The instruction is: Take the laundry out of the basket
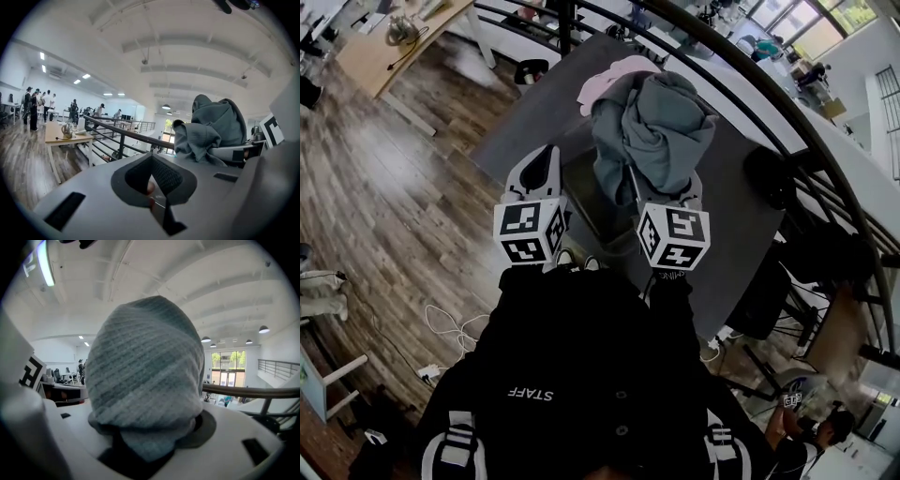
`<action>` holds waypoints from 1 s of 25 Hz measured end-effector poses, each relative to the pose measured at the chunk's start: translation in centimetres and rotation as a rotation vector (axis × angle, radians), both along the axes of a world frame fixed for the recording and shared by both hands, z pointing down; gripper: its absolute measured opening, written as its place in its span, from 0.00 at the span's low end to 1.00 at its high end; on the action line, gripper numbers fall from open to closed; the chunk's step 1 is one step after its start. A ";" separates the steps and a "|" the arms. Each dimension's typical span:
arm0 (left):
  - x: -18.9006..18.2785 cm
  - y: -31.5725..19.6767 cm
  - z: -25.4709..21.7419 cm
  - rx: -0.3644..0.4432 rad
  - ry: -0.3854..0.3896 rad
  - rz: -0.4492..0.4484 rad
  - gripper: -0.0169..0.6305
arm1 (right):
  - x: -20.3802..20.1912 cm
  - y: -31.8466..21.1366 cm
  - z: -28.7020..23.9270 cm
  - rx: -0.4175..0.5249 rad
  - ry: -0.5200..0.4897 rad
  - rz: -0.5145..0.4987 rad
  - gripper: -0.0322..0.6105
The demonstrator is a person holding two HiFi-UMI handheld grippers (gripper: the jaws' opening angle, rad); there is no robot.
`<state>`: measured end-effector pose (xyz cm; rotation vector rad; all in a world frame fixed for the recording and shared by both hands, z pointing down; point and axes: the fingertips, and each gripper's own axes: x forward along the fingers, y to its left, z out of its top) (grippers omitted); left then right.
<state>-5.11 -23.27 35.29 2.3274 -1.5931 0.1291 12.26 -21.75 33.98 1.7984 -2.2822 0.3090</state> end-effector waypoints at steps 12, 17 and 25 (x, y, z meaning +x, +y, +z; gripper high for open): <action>1.7 -0.4 -6.6 0.180 0.005 0.033 0.03 | 0.5 0.7 -6.9 0.211 -0.024 0.020 0.55; 2.5 -0.2 -8.2 0.221 0.001 0.054 0.03 | 0.6 1.1 -8.2 0.264 -0.019 0.026 0.56; 2.5 -0.3 -9.0 0.243 -0.011 0.049 0.03 | 0.5 1.0 -8.9 0.285 -0.017 0.029 0.56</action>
